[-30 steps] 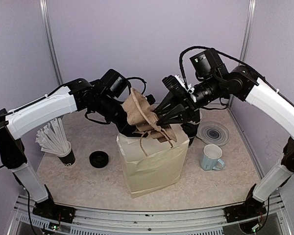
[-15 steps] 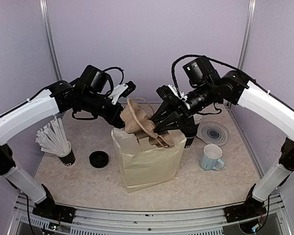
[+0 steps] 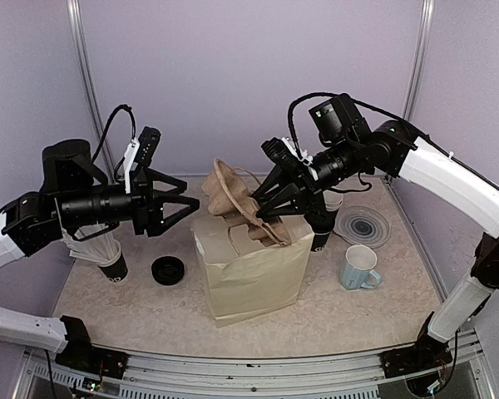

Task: Pack the takeout coffee

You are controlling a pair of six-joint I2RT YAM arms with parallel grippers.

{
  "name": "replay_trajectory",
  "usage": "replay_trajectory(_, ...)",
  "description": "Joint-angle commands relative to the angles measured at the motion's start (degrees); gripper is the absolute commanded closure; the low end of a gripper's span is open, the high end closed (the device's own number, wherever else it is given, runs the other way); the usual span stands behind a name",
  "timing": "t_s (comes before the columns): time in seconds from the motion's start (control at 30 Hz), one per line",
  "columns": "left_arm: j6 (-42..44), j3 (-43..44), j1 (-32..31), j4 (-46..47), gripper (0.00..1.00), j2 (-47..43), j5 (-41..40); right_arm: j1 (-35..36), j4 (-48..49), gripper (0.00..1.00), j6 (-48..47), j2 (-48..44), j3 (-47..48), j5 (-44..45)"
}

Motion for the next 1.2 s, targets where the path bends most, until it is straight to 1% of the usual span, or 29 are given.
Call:
replay_trajectory(0.0,1.5,-10.5,-6.5,16.7,0.26,-4.4,-1.5,-1.6,2.1,0.84,2.7,0.2,0.7,-2.7)
replay_trajectory(0.07,2.7,-12.0,-9.0,20.0,0.25,-4.4,-3.8,-2.1,2.5,0.84,3.5,0.1,0.8,-2.9)
replay_trajectory(0.2,5.3,-12.3,-12.9,22.3,0.23,0.6,-8.5,-2.6,2.6,0.83,3.8,-0.1,0.6,-2.6)
replay_trajectory(0.3,5.8,-12.2,-14.2,24.7,0.24,4.3,-10.0,-2.7,2.8,0.83,4.1,-0.3,0.0,-2.4)
replay_trajectory(0.37,6.0,-12.0,-15.0,25.5,0.24,6.9,-9.3,-2.9,3.2,0.83,4.5,-0.4,-0.4,-2.2)
replay_trajectory(0.5,6.0,-11.3,-17.4,26.5,0.28,9.0,-9.4,-3.3,4.3,0.83,5.4,-0.4,-0.6,-1.4)
replay_trajectory(0.63,6.0,-10.9,-19.9,26.3,0.35,9.2,-9.8,-4.2,5.2,0.83,6.0,-0.2,-0.8,-1.3)
replay_trajectory(0.8,6.0,-10.8,-22.7,26.0,0.46,8.5,-7.8,-4.5,5.7,0.83,6.2,0.6,-2.0,-1.0)
replay_trajectory(0.83,6.0,-10.5,-23.0,25.6,0.47,8.6,-7.7,-4.5,5.4,0.83,6.0,0.9,-2.2,-0.9)
replay_trajectory(1.0,7.8,-9.0,-24.9,22.8,0.46,9.1,-12.6,-4.4,0.5,0.81,0.9,1.4,-3.4,0.0)
replay_trajectory(1.1,8.6,-7.6,-26.7,21.4,0.4,8.4,-16.7,-4.3,-2.1,0.81,-1.5,0.8,-4.3,1.0)
replay_trajectory(1.17,9.7,-6.0,-29.5,20.0,0.37,7.5,-20.0,-3.8,-3.4,0.81,-3.2,0.2,-4.8,2.6)
